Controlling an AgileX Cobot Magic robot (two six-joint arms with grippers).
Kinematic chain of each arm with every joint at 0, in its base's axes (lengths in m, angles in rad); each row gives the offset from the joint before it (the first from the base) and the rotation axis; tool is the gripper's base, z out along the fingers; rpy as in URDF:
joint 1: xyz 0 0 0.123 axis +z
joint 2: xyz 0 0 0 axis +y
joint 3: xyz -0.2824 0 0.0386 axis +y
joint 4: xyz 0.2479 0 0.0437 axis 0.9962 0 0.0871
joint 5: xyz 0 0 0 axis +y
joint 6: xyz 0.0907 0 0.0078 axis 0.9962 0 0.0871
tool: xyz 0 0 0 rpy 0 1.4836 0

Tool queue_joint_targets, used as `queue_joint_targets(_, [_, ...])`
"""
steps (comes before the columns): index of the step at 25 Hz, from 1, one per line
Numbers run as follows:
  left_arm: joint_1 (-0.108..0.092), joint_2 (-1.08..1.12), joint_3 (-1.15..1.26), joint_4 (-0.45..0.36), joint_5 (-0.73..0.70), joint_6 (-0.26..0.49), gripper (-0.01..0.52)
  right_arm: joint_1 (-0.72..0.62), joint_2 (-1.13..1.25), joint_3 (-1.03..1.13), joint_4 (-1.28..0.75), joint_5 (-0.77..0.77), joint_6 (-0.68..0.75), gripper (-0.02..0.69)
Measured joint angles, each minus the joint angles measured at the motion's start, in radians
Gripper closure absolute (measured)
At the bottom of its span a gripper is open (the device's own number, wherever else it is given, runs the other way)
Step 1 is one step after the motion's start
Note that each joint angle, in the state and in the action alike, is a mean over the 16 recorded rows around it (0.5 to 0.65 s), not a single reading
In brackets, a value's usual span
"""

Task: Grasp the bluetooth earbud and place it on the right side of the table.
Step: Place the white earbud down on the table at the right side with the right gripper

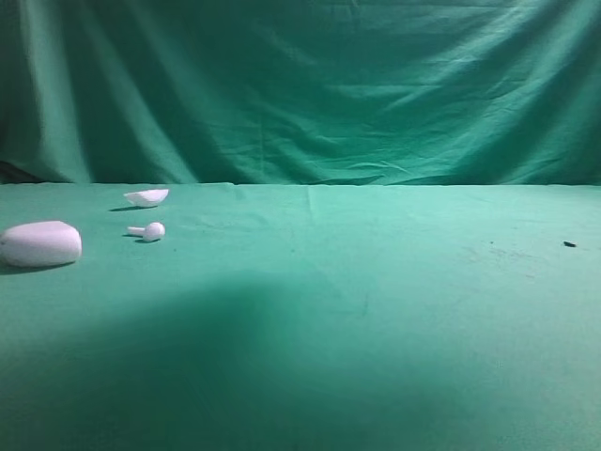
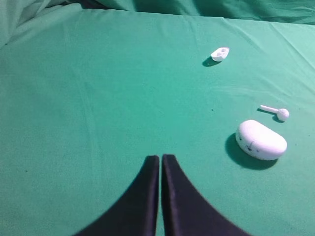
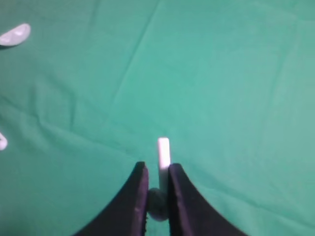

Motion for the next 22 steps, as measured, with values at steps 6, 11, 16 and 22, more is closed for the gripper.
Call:
queue_joint_targets(6, [0.0,0.0,0.0,0.0,0.0,0.0,0.514,-0.078,-0.158,0.357,-0.028,-0.15,0.045,0.585])
queue_joint_targets(11, [0.0,0.0,0.0,0.0,0.0,0.0,0.514,-0.125,-0.206,0.652,-0.048,-0.338,0.074,0.585])
queue_joint_targets(16, [0.0,0.0,0.0,0.0,0.0,0.0,0.514,-0.154,-0.185,0.836,-0.057,-0.498,0.09,0.585])
queue_joint_targets(22, [0.0,0.0,0.0,0.0,0.0,0.0,0.514,-0.172,-0.124,0.902,-0.064,-0.602,0.092,0.585])
